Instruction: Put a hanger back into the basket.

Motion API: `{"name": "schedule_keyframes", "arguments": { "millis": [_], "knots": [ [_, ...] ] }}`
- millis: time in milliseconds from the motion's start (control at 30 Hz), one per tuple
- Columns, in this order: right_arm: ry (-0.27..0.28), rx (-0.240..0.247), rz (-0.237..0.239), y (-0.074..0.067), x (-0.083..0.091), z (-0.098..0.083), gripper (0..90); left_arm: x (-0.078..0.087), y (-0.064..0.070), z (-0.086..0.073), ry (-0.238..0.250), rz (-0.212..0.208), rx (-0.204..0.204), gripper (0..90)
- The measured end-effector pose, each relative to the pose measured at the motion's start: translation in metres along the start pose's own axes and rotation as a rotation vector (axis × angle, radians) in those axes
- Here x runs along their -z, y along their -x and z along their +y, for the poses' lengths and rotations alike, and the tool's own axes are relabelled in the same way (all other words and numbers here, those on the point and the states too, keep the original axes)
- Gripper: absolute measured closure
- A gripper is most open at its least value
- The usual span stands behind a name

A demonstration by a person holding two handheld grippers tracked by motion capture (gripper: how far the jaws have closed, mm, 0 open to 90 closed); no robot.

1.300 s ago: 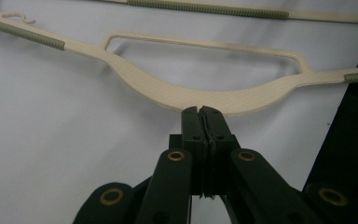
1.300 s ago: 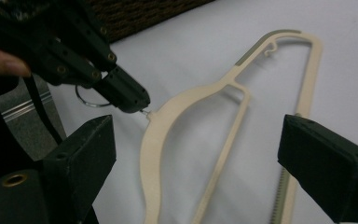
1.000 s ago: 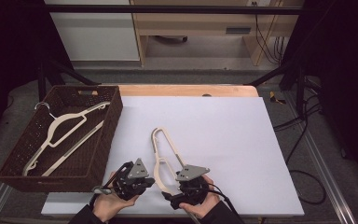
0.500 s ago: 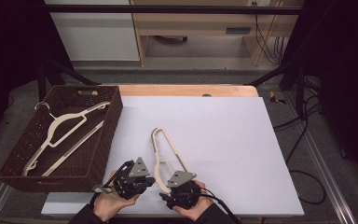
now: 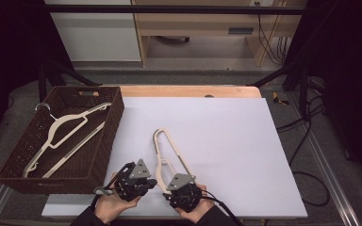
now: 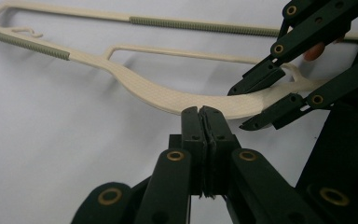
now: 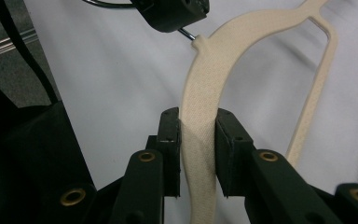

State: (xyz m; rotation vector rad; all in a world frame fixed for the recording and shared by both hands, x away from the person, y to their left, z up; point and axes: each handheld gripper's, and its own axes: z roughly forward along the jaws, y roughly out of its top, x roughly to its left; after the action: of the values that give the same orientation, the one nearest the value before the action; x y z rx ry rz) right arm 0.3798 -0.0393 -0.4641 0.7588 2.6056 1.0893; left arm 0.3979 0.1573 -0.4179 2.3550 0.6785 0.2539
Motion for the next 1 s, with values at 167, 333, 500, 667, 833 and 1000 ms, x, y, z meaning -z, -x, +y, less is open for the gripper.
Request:
{"name": "schedule_keyframes", "arguments": {
  "millis": [167,333,500,667,833,1000],
  "knots": [
    [0.010,-0.018,-0.001,0.002,0.007,0.002,74.6,0.014,-0.007,0.000,0.113,0.026,0.045,66.4],
    [0.013,-0.019,-0.004,0.006,0.014,0.003,74.9,0.044,-0.018,-0.002,0.306,0.059,0.068,38.0],
    [0.025,-0.017,-0.013,0.011,0.024,0.005,75.6,0.068,-0.033,-0.011,0.421,0.084,0.114,23.0],
    [0.052,-0.030,-0.048,0.018,0.037,0.007,76.9,0.073,-0.040,-0.020,0.462,0.094,0.146,16.1],
    [0.082,-0.059,-0.073,0.032,0.053,0.006,78.7,0.067,-0.042,-0.022,0.450,0.109,0.156,11.4],
    [0.118,-0.085,-0.123,0.045,0.070,0.004,81.1,0.064,-0.042,-0.023,0.435,0.122,0.146,10.7]
  ]
}}
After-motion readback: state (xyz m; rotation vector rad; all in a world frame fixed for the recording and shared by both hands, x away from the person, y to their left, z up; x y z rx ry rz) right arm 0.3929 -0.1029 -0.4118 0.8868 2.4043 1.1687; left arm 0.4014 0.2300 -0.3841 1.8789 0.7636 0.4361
